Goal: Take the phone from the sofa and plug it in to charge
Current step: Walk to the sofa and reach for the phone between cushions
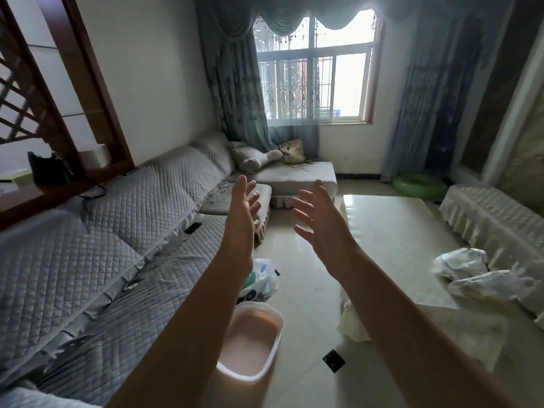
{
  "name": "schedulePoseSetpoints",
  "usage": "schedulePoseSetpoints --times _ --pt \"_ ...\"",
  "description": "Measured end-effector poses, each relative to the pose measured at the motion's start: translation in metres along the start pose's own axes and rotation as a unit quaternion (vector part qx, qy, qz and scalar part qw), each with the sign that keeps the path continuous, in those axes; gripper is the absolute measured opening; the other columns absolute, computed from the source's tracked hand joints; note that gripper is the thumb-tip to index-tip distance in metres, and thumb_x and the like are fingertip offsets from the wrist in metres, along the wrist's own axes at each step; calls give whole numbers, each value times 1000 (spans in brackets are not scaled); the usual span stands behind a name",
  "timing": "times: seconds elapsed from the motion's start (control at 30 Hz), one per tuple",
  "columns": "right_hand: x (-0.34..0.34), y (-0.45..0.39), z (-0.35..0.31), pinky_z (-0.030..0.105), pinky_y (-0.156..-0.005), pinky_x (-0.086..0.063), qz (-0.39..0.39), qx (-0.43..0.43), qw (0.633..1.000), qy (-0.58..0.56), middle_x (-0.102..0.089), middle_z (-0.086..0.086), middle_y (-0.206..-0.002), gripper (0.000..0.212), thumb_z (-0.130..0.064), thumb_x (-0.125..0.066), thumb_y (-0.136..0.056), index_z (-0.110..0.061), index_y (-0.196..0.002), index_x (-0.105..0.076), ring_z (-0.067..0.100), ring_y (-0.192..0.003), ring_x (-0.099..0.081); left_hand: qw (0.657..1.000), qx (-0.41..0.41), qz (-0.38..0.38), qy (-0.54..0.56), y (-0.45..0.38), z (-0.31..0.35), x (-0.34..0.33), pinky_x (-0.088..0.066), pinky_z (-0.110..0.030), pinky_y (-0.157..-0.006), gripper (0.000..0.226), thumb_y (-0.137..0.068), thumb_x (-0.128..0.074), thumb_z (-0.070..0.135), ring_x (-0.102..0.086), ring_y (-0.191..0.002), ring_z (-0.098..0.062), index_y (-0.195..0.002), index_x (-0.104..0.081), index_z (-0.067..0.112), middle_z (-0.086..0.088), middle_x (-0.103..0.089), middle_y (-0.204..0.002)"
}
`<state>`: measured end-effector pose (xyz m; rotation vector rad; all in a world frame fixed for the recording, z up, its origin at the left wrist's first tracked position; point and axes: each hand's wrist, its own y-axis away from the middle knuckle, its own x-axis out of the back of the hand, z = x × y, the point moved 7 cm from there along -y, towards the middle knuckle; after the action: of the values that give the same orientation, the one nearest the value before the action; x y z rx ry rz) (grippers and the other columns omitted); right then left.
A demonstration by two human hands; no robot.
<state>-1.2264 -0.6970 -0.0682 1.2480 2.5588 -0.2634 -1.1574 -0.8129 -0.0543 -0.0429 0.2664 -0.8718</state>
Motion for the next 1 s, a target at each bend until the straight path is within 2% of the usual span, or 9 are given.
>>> schedulePoseSetpoints --times 0.13,0.33,0.57,0.8,0.87,1.0 --pt "38 -76 1 44 -113 -30 -1 -20 1000 -21 -47 7 -146 61 -53 -33 -95 -16 -144 -39 23 -135 -41 1000 13 14 3 -67 -26 -25 -25 -38 -105 65 -97 -21 59 -34 -141 -26 -147 -37 20 -10 -34 -156" --pt "81 -199 -1 45 -113 -29 -27 -37 998 -35 -47 8 -146 61 -53 -32 -95 -15 -143 -40 24 -134 -42 997 -1 61 -46 -165 -52 -51 -25 -46 -113 68 -94 -24 63 -38 -138 -24 -146 -39 22 -9 -38 -154" --pt "89 -305 9 37 -98 -35 -43 -65 996 -39 -51 9 -142 60 -53 -34 -95 -15 -140 -44 23 -131 -45 990 -13 132 -38 -256 -70 -30 -26 -51 -114 66 -95 -24 60 -45 -131 -23 -144 -42 20 -11 -44 -149" --pt "102 -423 31 34 -95 -36 -31 -68 997 -17 -57 3 -128 53 -53 -38 -94 -19 -132 -51 20 -120 -50 994 5 112 -15 -382 -121 -44 -29 -46 -111 63 -97 -23 56 -44 -133 -22 -145 -41 19 -10 -43 -151" --pt "106 -464 33 34 -95 -37 -20 -64 998 -10 -58 4 -130 51 -54 -39 -93 -19 -129 -52 20 -121 -51 995 15 99 4 -428 -134 -48 -28 -47 -110 61 -98 -22 55 -44 -133 -22 -144 -42 19 -10 -43 -151" --pt "109 -542 32 36 -100 -38 0 -50 999 7 -59 3 -127 60 -56 -39 -92 -18 -138 -48 19 -118 -53 997 36 69 28 -520 -152 -60 -26 -49 -113 56 -98 -22 56 -44 -132 -21 -135 -48 24 -8 -44 -150"
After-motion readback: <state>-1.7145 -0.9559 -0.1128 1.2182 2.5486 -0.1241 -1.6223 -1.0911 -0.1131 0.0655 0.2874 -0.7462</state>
